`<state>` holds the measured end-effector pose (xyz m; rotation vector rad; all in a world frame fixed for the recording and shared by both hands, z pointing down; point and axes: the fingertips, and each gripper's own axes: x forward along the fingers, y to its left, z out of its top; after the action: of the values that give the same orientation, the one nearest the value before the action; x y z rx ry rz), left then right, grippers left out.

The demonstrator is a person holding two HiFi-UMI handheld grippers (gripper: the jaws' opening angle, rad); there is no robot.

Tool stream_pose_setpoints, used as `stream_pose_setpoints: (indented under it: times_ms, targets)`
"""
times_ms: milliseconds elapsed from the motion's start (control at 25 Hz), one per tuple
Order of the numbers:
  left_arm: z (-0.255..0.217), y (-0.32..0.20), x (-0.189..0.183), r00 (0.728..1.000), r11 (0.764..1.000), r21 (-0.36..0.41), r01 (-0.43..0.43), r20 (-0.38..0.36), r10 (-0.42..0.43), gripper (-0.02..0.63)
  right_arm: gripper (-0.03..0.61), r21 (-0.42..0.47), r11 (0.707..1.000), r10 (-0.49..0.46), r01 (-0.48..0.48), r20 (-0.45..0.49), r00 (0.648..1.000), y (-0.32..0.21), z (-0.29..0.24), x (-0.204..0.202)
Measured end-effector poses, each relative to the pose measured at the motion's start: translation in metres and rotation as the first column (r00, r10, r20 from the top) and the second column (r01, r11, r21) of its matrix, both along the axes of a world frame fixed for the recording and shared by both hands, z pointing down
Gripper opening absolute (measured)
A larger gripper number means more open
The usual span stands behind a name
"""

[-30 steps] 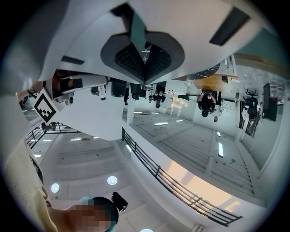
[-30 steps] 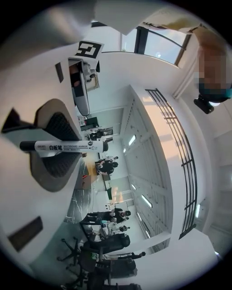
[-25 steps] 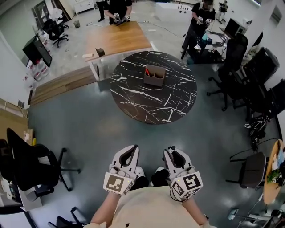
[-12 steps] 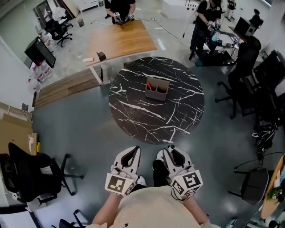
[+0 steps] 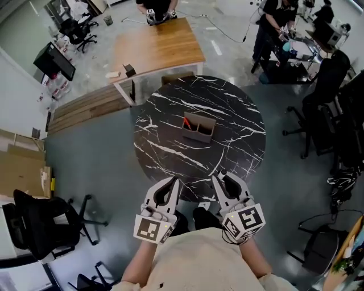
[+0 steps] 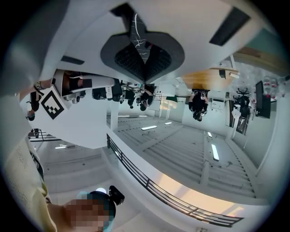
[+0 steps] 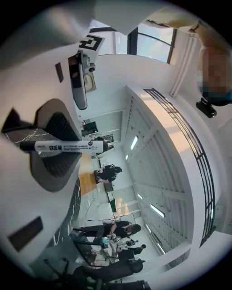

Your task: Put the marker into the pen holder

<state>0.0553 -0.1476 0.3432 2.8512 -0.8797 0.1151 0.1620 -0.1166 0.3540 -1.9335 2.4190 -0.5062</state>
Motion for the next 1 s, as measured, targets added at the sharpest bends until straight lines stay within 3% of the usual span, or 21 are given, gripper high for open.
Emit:
stream_pose_setpoints:
  times_ms: [240, 480, 720, 840, 1000]
  targets:
    - [0.011, -0.044, 0.016, 1.0, 1.0, -0.029, -0.004, 0.014, 0.004, 0.008, 0.083, -0.032, 0.999, 0.013, -0.013, 0.003, 1.0, -0.047, 0.013, 0.021]
    - [0.033, -0.1, 0.038, 0.996, 0.994, -0.066, -0.093, -0.009, 0.092, 0.008, 0.083, -0.048, 0.995, 0.088, -0.09, -0.042, 0.995, -0.099, 0.02, 0.039]
    - [0.049, -0.156, 0.057, 0.972, 0.968, -0.097, -0.233, -0.016, 0.233, 0.008, 0.083, -0.037, 0.976, 0.21, -0.213, -0.062, 0.976, -0.154, 0.029, 0.05]
    - [0.05, -0.183, 0.066, 0.966, 0.958, -0.136, -0.254, -0.093, 0.243, 0.008, 0.083, -0.046, 0.968, 0.244, -0.248, -0.08, 0.966, -0.181, 0.036, 0.054]
    - [0.069, -0.212, 0.072, 0.951, 0.935, -0.176, -0.306, -0.092, 0.294, 0.008, 0.083, -0.048, 0.957, 0.28, -0.287, -0.119, 0.953, -0.212, 0.046, 0.061]
